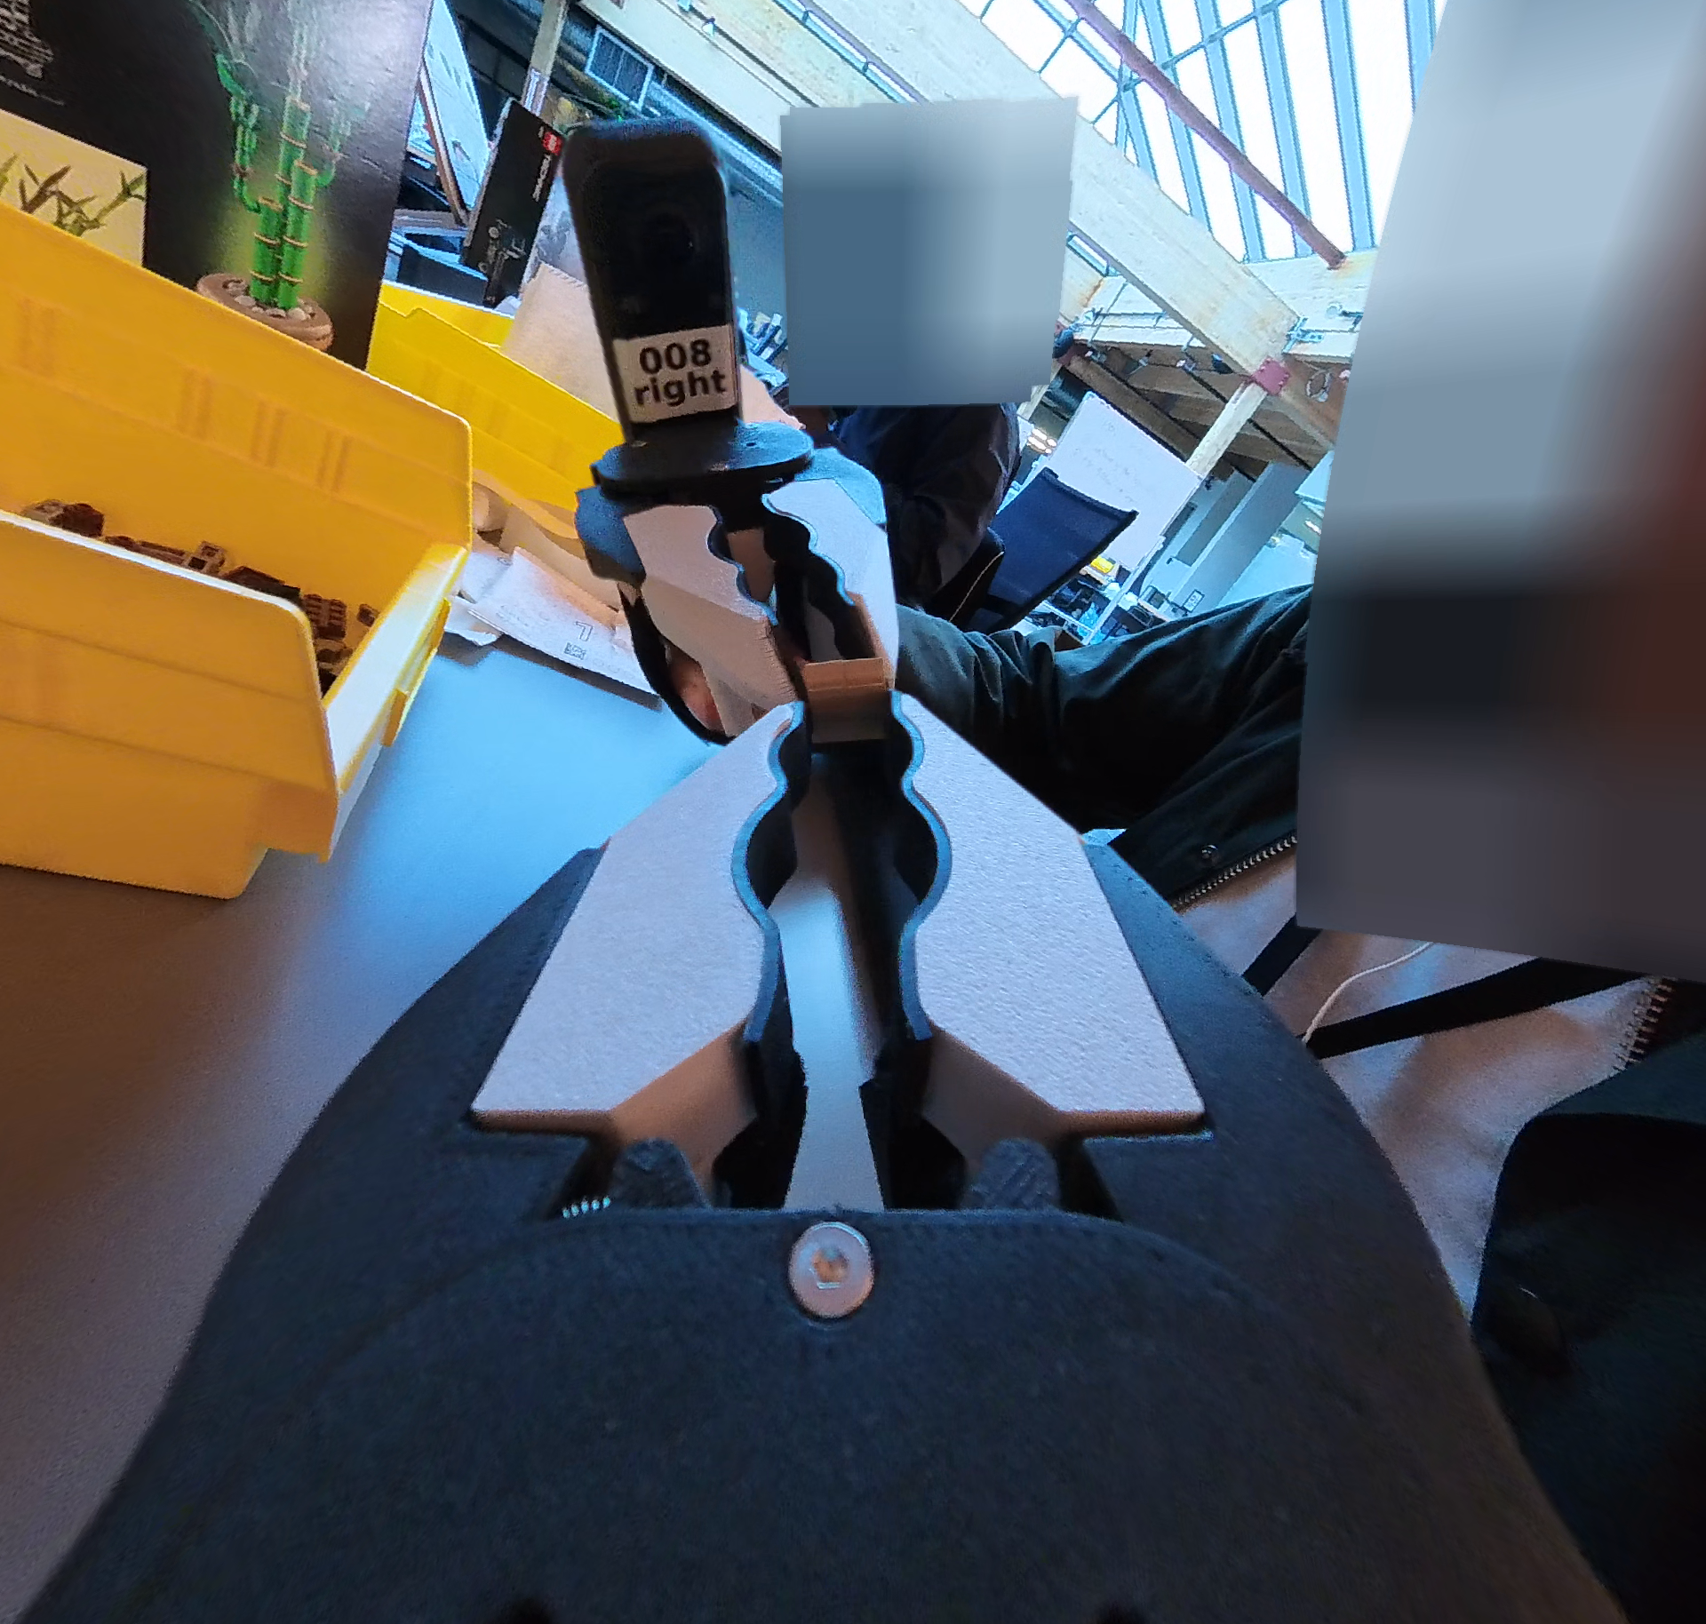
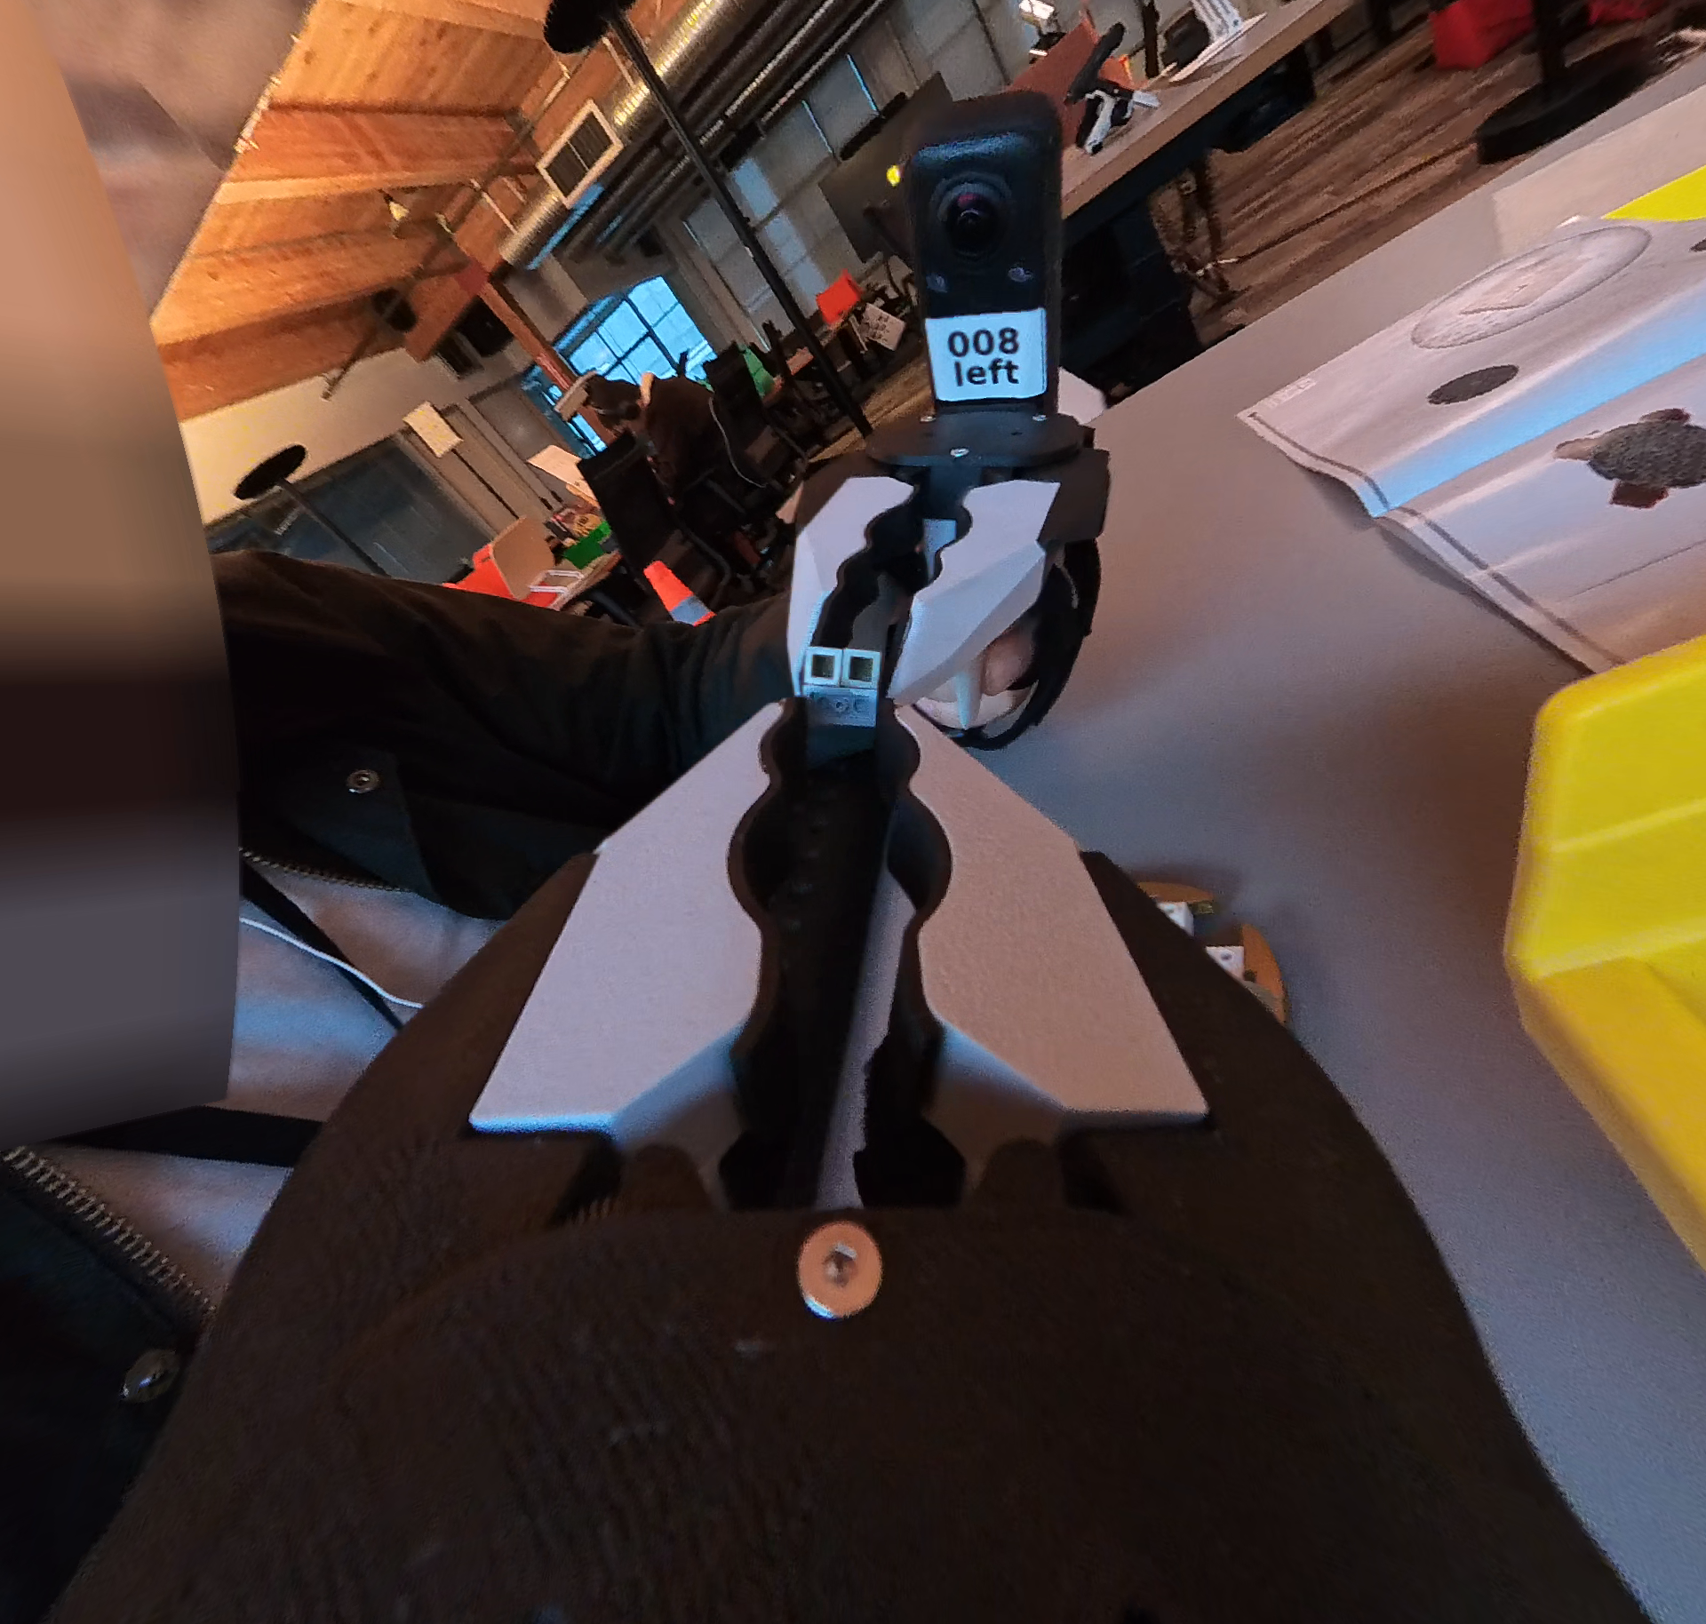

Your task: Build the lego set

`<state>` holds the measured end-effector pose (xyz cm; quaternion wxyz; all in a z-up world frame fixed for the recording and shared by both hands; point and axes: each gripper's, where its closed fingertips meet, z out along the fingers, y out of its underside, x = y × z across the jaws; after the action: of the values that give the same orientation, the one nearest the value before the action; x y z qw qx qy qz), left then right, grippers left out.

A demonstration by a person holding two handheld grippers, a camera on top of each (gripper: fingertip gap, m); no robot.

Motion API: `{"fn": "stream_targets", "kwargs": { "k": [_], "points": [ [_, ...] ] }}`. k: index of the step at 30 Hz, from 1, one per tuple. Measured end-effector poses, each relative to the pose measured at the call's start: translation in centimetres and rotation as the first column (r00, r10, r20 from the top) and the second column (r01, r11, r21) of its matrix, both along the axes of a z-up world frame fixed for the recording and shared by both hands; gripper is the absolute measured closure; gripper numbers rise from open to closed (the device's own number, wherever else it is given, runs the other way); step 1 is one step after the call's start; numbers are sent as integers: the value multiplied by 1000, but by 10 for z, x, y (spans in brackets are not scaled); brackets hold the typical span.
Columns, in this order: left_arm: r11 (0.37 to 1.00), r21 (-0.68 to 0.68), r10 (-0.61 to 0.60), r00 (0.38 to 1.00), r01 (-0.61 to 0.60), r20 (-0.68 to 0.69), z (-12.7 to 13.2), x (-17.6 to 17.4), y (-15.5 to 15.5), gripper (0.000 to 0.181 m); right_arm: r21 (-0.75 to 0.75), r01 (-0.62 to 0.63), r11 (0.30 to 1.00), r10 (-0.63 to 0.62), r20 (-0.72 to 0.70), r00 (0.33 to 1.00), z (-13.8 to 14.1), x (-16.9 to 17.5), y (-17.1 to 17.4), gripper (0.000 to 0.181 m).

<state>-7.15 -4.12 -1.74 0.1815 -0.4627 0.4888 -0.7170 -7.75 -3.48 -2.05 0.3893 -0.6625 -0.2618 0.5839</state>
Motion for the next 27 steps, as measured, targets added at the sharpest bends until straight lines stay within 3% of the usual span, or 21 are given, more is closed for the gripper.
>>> {"fn": "stream_targets", "kwargs": {
  "k": [3, 9, 19, 23, 27],
  "points": [
    [1000, -7, 0, 1000, 0, -4, -1, 0, 1, 168, -8, -2, 1000, 2, 0, 1000, -1, 0, 1, 168],
    [995, 63, 87, 994, -83, -64, -13, 7, 11, 168, 66, 107, 992, -114, 117, 987, -12, 5, 11, 167],
    [994, 84, 83, 992, -75, -97, -18, 8, 7, 168, 62, 94, 994, -104, 194, 976, -20, 5, 10, 168],
    [1000, 24, 22, 998, -21, -59, -9, 4, 1, 168, -27, 40, 999, -37, 102, 994, -12, 2, 3, 168],
    [999, -21, -30, 1000, 30, 8, 4, -1, -5, 168, -130, -67, 989, 54, -99, 994, 3, 0, -4, 168]
  ]
}}
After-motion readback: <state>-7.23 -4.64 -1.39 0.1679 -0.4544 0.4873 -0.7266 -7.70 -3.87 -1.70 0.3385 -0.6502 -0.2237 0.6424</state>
